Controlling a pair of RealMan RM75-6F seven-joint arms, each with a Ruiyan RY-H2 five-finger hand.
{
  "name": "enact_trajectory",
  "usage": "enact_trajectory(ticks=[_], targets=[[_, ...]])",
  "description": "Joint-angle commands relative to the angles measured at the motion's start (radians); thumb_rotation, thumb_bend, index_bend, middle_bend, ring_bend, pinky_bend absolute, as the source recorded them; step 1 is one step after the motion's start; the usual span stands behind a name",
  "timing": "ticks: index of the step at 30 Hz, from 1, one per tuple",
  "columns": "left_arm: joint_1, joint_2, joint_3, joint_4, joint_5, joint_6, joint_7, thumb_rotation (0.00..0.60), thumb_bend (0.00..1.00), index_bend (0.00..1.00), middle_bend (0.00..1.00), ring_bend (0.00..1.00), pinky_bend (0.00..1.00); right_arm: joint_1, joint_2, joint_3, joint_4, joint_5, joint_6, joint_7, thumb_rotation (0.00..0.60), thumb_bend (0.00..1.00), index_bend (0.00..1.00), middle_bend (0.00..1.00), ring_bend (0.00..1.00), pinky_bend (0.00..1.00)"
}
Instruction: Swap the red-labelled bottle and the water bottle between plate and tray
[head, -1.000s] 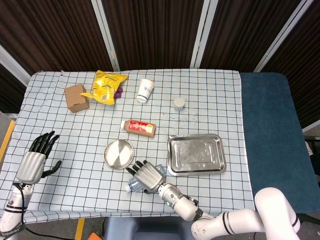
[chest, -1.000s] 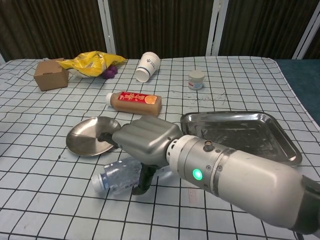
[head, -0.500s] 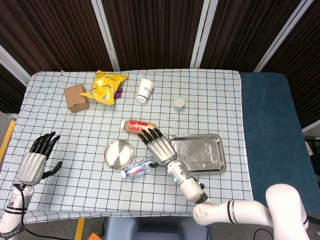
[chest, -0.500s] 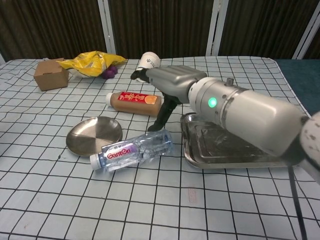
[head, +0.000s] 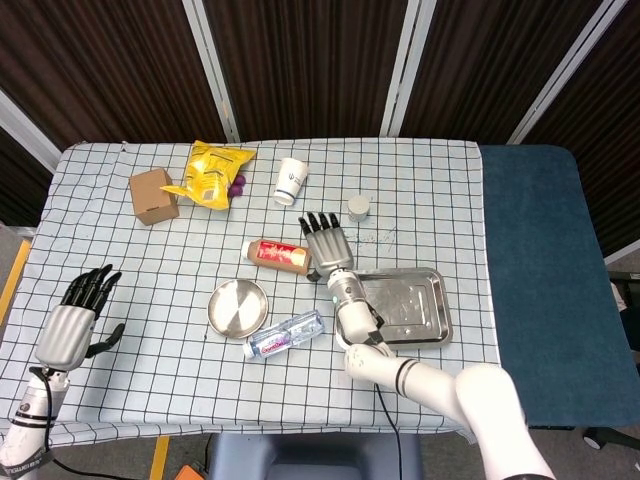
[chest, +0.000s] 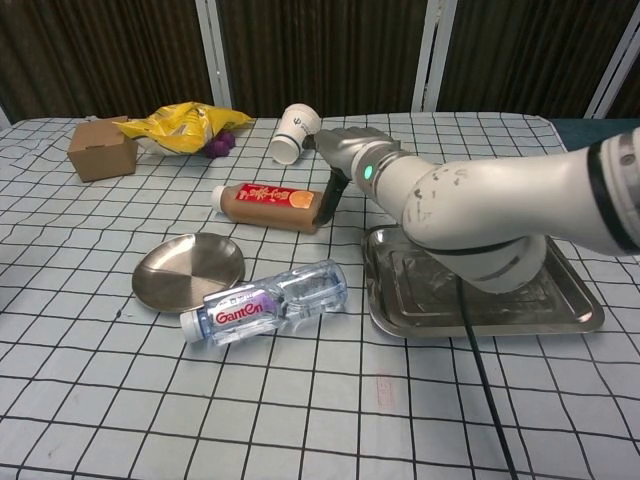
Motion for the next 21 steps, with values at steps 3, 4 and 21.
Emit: enact_trajectory(ticks=[3, 4, 21], targets=[[0.002, 0.007, -0.003, -0.003, -0.009, -0.011, -0.002, 0.600, 0.35, 0.00, 0.00, 0.00, 0.10, 0.087, -0.097, 0.038, 0.165, 0.011, -0.119, 0.107, 0.600, 0.20, 0.17, 0.17, 0.01, 0.15], [0.002, 0.008, -0.004, -0.003, -0.010, -0.012, -0.004, 0.600, 0.35, 0.00, 0.00, 0.00, 0.10, 0.092, -0.103, 0.038, 0.177, 0.010, -0.127, 0.114, 0.600, 0.20, 0.17, 0.17, 0.01, 0.15], [0.009, 0.019, -0.014, -0.005, -0.015, -0.006, -0.015, 0.600, 0.35, 0.00, 0.00, 0.00, 0.10, 0.153, -0.213, 0.032, 0.373, -0.151, -0.096, 0.308, 0.600, 0.36, 0.76, 0.62, 0.55, 0.73]])
